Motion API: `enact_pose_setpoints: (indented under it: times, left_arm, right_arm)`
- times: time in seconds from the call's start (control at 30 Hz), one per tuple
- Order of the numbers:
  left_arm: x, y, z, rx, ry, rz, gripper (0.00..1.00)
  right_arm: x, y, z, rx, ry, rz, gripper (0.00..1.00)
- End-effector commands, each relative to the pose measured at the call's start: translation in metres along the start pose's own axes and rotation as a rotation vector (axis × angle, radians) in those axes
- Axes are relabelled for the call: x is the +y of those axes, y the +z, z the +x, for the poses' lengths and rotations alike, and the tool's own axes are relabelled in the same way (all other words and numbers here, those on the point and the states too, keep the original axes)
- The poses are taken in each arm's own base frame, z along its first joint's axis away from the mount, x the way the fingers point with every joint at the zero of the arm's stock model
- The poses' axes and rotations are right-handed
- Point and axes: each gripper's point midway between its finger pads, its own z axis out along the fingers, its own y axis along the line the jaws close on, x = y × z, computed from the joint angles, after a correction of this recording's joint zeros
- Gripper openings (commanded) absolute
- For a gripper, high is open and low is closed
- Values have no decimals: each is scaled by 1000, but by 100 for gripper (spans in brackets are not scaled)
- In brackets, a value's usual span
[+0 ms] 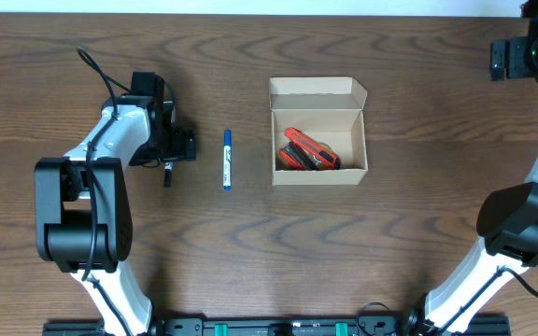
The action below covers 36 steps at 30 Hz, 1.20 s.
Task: Pack container
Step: 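Lower the left gripper and grasp the black-capped marker, then lift the marker with the left gripper and carry it over the box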
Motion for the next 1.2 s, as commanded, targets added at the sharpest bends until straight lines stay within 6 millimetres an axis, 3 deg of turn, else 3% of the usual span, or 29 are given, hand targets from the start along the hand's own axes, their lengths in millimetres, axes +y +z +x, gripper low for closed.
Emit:
enact_pose_setpoints:
  times: [0.0,0.17,0.2,0.23,0.27,0.33,0.7,0.97,1.07,1.17]
  left_arm:
    - [-1,5,4,19,7,15,95]
    - [-1,5,4,20,6,12,96]
    - [0,5,4,20,6,11,100]
    - [0,5,4,20,6,11,84]
    - [0,5,5,21,6,11,77]
    - [1,5,5,22,6,3,73]
    - [7,5,6,25,6,-32,6]
    - [6,0,3,28,-21,-31,6]
    - [-1,-16,-8,22,-19,-9,6]
    - [-17,-45,-30,-13,11,58,6]
  right_arm:
    - [-2,6,4,17,19,-1,99]
    - [-2,6,4,17,19,-1,99]
    - [-2,6,4,17,19,-1,99]
    - [-2,6,4,17,19,-1,99]
    - [-2,6,4,17,19,-1,99]
    - [-2,6,4,17,19,-1,99]
    - [-2,6,4,17,19,-1,99]
    - [-2,6,4,17,19,-1,99]
    - [-2,6,4,17,19,-1,99]
    - [-2,6,4,17,19,-1,99]
